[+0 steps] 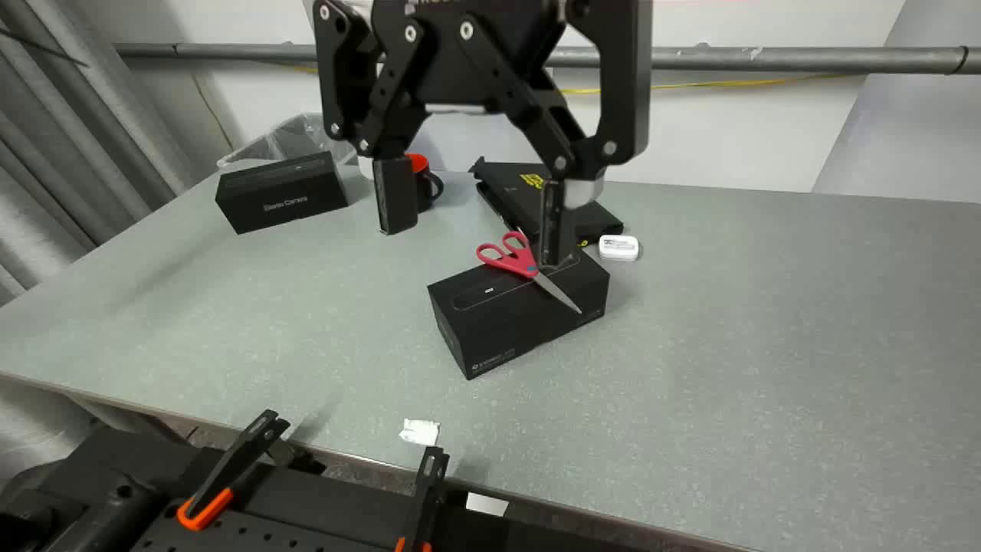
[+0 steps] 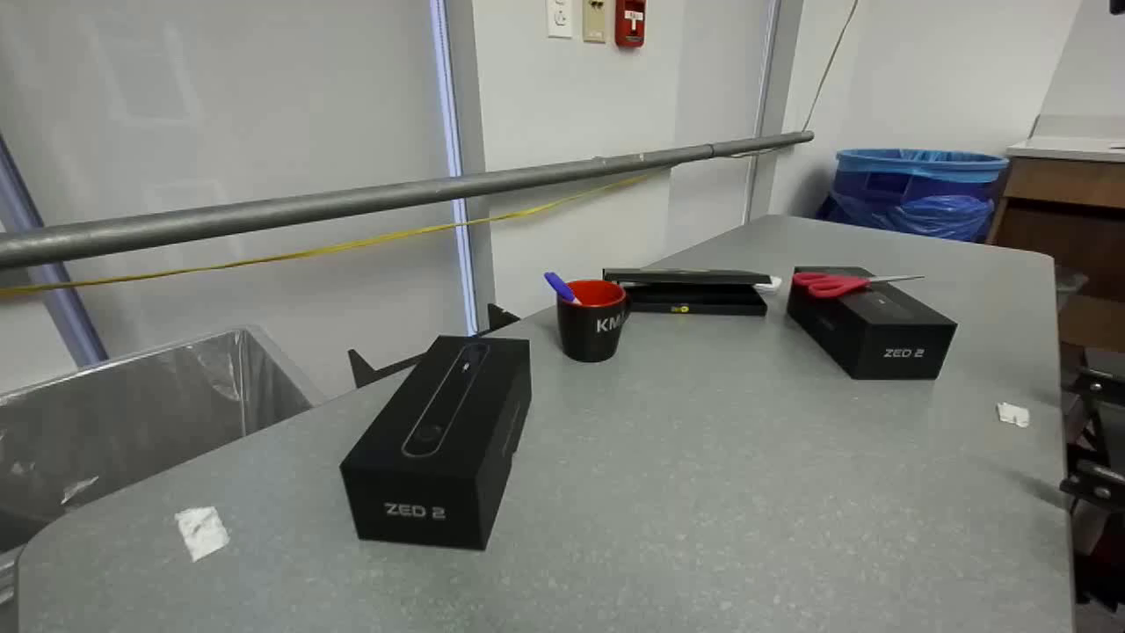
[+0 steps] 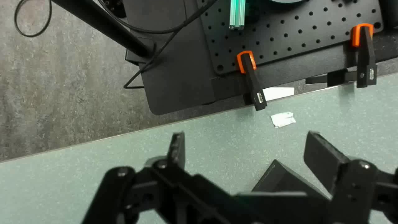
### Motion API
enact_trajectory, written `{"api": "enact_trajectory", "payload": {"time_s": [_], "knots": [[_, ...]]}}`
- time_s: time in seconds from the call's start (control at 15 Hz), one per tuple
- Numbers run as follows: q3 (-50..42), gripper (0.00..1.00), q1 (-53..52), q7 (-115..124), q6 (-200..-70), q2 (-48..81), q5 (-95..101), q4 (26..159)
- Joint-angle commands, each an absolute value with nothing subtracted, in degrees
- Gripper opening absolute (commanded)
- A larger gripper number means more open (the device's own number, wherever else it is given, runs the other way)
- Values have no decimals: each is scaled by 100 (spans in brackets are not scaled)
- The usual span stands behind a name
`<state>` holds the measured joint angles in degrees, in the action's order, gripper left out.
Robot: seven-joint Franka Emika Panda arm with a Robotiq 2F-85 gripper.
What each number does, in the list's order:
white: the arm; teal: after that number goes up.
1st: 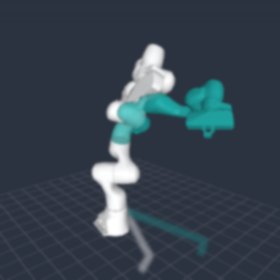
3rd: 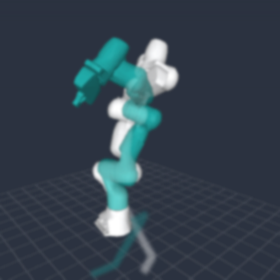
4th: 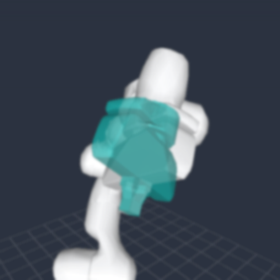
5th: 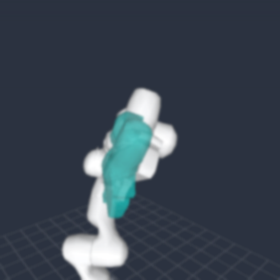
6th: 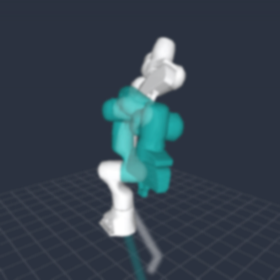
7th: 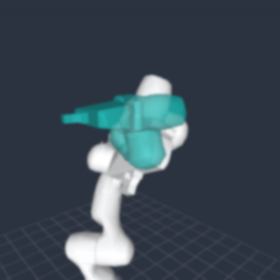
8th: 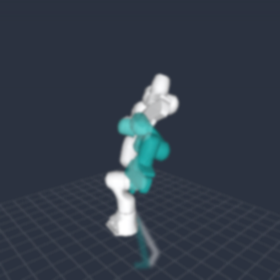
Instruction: Remove the pen from the black mug and put it on the table
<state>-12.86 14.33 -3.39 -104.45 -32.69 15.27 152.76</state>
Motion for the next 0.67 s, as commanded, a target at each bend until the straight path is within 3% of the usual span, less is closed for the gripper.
{"api": "enact_trajectory", "payload": {"time_s": [0.0,0.4,0.6], "knots": [[-1265,100,1454,-350,-10435,-3265,1515,15267],[-1259,100,1370,-527,-10675,-3235,1589,15185],[-1156,100,967,-871,-11570,-2883,1400,15028]]}}
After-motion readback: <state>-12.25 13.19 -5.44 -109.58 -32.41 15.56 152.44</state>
